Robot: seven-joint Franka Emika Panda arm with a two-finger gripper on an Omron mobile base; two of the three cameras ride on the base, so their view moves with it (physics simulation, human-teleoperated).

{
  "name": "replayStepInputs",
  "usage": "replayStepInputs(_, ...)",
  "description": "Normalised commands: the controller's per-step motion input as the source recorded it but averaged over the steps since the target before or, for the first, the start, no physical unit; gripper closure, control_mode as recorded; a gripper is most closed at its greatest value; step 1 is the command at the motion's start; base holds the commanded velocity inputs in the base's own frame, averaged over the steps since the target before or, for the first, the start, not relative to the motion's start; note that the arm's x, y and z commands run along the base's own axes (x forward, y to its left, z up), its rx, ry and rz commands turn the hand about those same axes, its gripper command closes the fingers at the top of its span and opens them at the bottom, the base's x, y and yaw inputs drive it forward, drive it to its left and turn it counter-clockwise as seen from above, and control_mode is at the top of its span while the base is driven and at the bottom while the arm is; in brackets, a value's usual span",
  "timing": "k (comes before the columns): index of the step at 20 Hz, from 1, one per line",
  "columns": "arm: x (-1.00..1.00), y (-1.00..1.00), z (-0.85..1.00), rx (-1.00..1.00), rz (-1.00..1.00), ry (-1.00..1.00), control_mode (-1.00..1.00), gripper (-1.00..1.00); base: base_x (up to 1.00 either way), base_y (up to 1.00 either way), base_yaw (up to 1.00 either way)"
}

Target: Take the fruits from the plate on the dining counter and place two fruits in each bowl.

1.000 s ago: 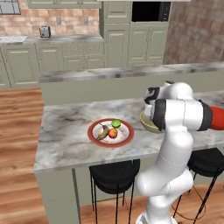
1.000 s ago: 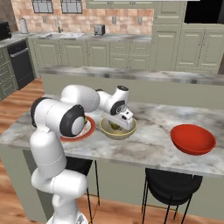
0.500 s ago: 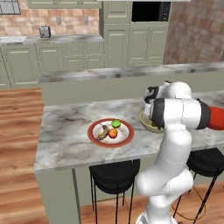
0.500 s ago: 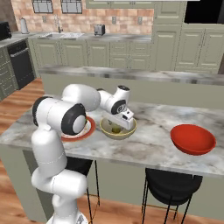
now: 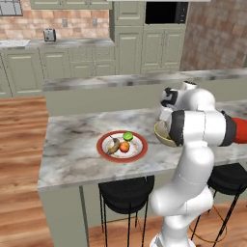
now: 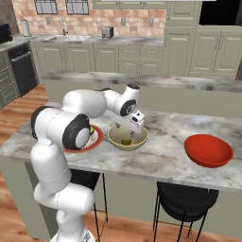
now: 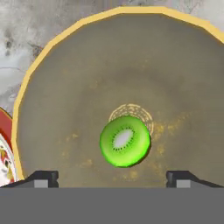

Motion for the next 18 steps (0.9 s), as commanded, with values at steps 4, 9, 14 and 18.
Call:
replayStepInputs(4,-0.57,0.36,0.54,0.00,0.00,-0.10,-1.00,-1.00,0.00,0.00,0.00)
replayStepInputs(9,-0.39,0.60,0.08,-0.01,0.00,0.06,-1.00,-1.00,0.00,0.00,0.00)
replayStepInputs(14,-0.15,0.65,0.05,0.00,0.00,0.17,-1.00,-1.00,0.00,0.00,0.00)
replayStepInputs(18,0.00,0.48,0.17,0.00,0.03,0.17,-1.00,-1.00,0.00,0.00,0.00)
